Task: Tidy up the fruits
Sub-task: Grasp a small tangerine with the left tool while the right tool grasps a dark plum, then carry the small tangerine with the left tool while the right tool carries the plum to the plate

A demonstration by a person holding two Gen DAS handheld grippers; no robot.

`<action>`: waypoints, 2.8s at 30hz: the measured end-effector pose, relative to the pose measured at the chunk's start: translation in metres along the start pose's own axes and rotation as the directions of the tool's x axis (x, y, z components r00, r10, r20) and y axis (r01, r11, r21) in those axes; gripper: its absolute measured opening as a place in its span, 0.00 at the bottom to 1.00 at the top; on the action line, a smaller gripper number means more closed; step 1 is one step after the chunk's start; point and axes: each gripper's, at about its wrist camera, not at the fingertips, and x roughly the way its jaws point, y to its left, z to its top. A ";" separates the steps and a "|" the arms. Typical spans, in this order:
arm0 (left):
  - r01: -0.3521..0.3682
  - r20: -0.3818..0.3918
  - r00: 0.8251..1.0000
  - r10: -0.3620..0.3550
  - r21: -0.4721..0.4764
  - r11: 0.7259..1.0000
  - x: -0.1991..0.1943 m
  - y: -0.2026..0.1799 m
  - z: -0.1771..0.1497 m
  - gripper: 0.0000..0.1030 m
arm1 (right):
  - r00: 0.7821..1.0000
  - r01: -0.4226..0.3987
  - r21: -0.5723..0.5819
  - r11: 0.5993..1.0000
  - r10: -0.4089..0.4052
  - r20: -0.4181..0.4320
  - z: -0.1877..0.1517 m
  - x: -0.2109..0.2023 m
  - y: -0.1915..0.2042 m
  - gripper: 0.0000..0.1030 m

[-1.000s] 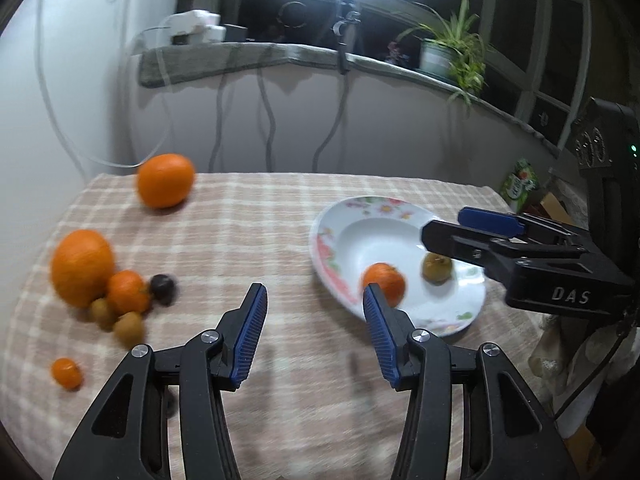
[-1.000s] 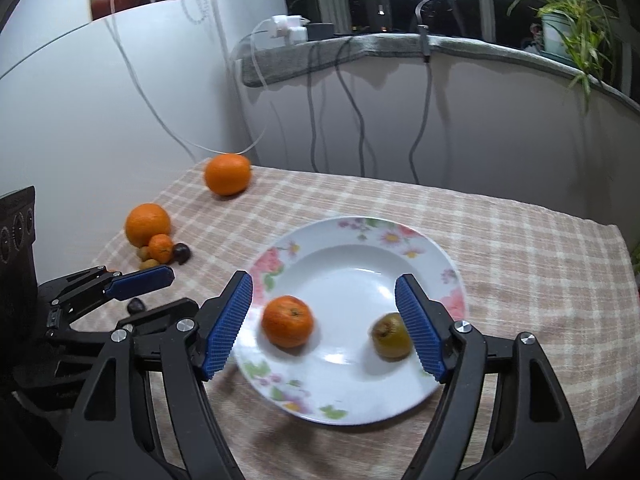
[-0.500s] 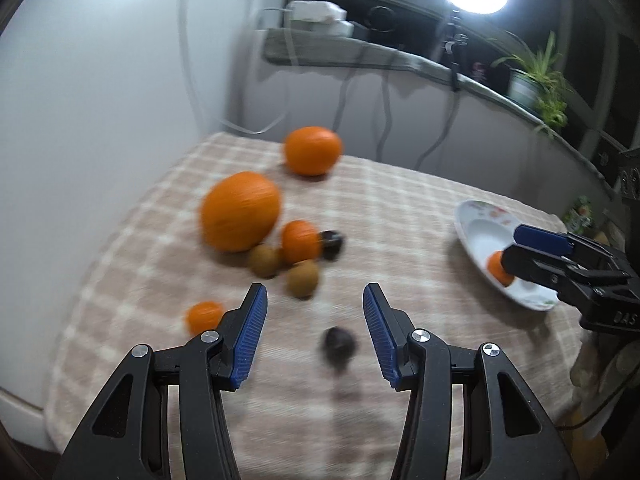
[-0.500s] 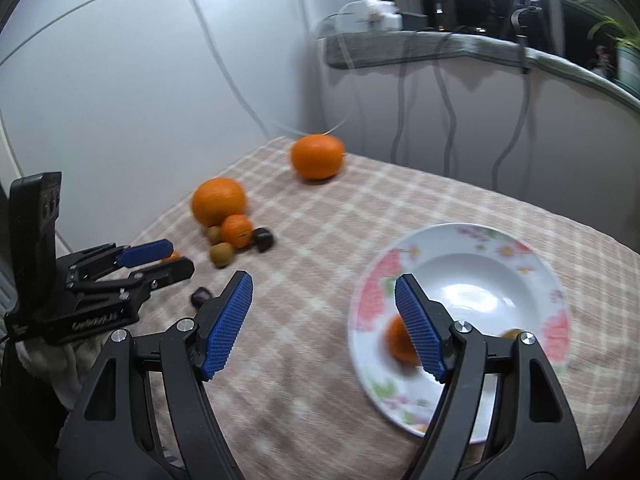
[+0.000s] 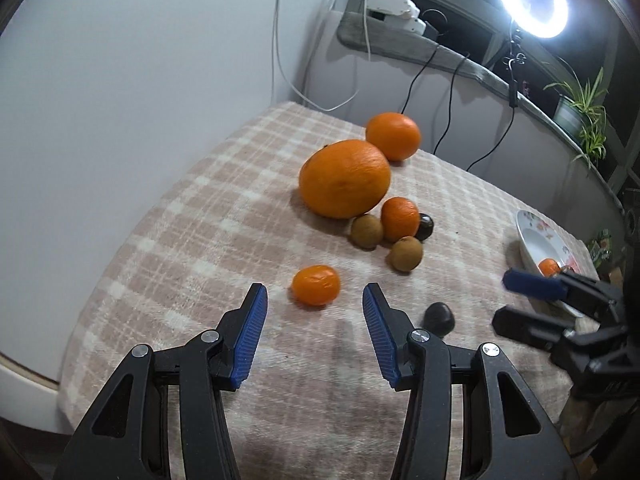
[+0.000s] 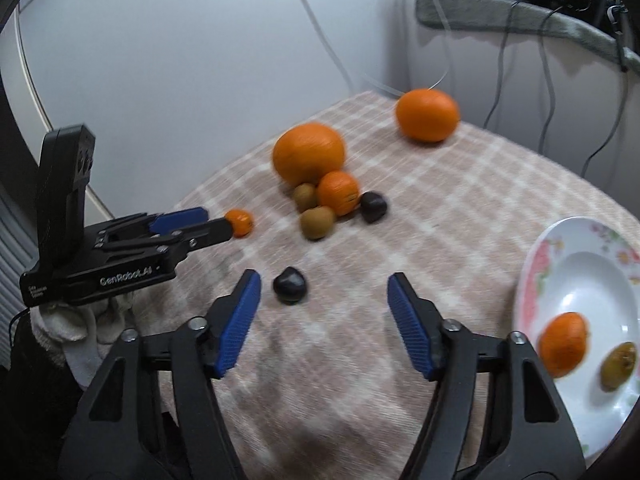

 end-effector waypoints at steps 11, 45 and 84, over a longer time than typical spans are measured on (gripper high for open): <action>0.012 -0.027 1.000 -0.012 -0.007 1.000 0.010 0.008 0.002 0.41 | 0.997 -0.042 -0.026 0.999 0.040 -0.070 -0.001 0.032 0.020 0.51; 0.053 -0.049 0.997 -0.051 0.036 0.998 0.016 -0.007 0.009 0.25 | 0.998 -0.038 -0.003 0.999 0.038 -0.054 -0.002 0.026 0.012 0.25; 0.321 -0.101 0.947 -0.305 0.290 0.902 0.038 -0.183 0.027 0.25 | 0.971 0.187 0.234 0.954 -0.215 0.102 -0.030 -0.090 -0.119 0.25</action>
